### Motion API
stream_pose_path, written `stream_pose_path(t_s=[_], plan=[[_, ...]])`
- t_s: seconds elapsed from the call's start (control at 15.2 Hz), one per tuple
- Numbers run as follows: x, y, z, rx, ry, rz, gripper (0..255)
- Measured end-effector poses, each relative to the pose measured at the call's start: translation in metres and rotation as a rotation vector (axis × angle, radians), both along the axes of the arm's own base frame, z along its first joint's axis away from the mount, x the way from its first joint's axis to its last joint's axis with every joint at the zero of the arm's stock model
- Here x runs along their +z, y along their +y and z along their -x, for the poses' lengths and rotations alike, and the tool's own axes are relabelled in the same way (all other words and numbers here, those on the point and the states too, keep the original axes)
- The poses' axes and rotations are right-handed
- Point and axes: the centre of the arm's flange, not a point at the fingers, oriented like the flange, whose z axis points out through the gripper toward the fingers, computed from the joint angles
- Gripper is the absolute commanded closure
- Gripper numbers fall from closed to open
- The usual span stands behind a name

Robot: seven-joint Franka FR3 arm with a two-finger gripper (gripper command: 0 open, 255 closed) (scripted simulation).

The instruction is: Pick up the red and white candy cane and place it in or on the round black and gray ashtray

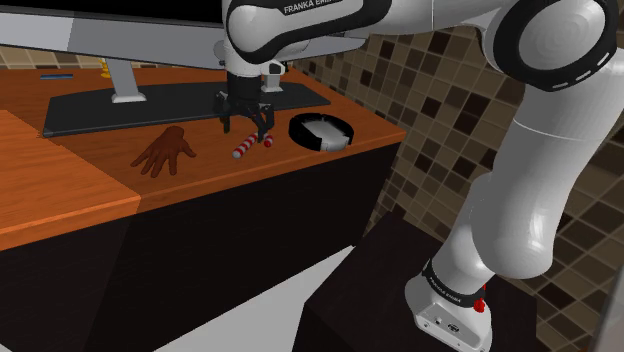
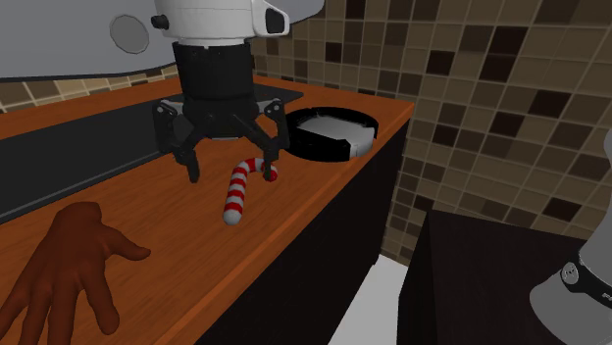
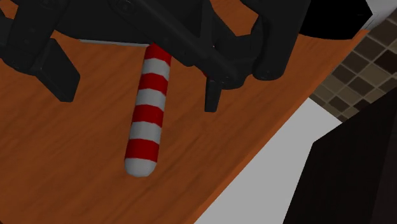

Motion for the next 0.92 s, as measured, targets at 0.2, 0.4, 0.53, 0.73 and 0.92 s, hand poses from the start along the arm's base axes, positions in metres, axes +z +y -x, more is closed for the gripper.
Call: stream_pose_path(t_s=[0.2, 0.4, 0.53, 0.73, 0.92], plan=[[-0.017, 0.000, -0.001, -0.010, 0.000, 0.003, 0], [-0.024, 0.001, -0.001, -0.011, 0.000, 0.004, 0], [-0.024, 0.001, -0.001, -0.011, 0.000, 0.004, 0], [-0.025, 0.001, -0.001, -0.011, 0.000, 0.004, 255], [-0.024, 0.001, -0.001, -0.011, -0.001, 0.004, 255]])
